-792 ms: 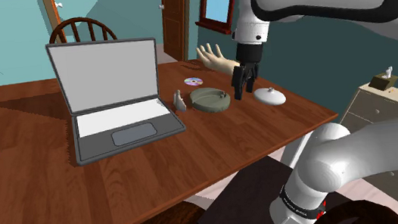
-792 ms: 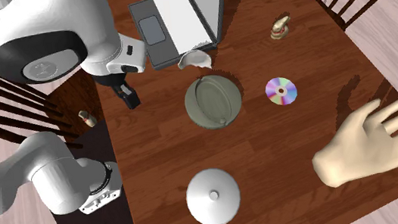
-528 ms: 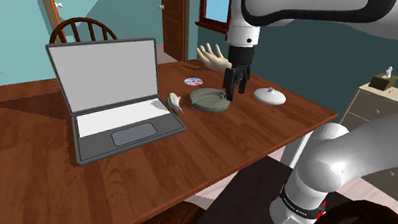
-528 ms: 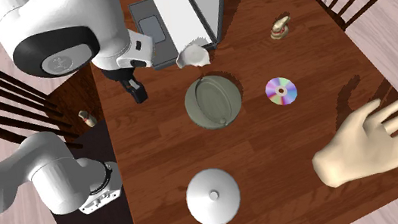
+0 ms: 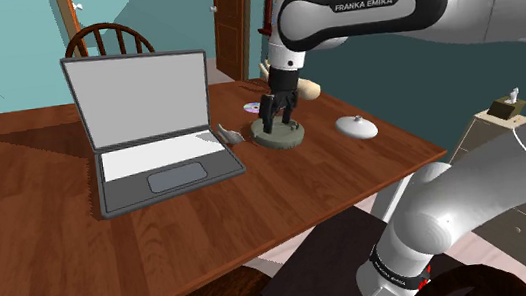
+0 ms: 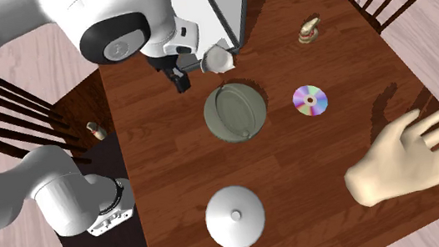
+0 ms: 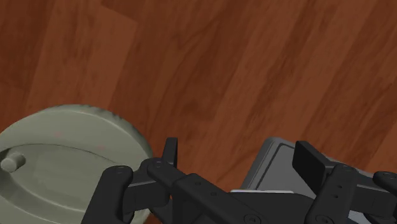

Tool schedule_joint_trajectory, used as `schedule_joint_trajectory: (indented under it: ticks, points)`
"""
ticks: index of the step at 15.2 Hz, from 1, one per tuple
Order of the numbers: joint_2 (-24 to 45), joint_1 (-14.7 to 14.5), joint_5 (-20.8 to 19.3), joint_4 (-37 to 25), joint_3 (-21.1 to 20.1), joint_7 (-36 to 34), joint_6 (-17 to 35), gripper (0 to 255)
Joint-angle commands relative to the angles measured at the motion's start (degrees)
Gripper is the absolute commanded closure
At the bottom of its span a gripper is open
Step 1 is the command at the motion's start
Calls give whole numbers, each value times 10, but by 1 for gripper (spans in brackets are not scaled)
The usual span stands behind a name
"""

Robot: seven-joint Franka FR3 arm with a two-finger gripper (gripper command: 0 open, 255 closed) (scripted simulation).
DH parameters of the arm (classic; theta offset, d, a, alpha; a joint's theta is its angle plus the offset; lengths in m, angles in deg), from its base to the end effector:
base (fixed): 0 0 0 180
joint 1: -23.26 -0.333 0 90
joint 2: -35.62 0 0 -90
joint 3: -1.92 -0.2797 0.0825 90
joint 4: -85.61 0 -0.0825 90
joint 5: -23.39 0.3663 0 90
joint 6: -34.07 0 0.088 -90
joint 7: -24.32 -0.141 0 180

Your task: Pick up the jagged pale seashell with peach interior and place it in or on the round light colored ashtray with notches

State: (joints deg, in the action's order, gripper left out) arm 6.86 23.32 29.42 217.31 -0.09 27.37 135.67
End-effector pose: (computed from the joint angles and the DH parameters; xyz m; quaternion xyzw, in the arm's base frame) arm 0.3975 0.0268 0.4736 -0.9986 -0.0301 0.0112 0.0431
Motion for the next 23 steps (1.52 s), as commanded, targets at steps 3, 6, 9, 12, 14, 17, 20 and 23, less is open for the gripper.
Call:
schedule_joint_trajectory:
  ticks: [3,6,9,12,14,17,20,23]
  points:
    - [75,-1,0,-29,-12,-12,72,0]
    - [131,-2,-3,-63,-19,-22,112,0]
    - [180,-2,-8,-98,-24,-31,142,0]
    - [187,-3,-8,-82,-26,-31,165,0]
    - [193,-4,-8,-72,-26,-31,180,0]
    - [200,-4,-7,-60,-27,-31,200,0]
    - [200,-4,-7,-60,-27,-31,200,0]
    - [200,-4,-7,-60,-27,-31,200,0]
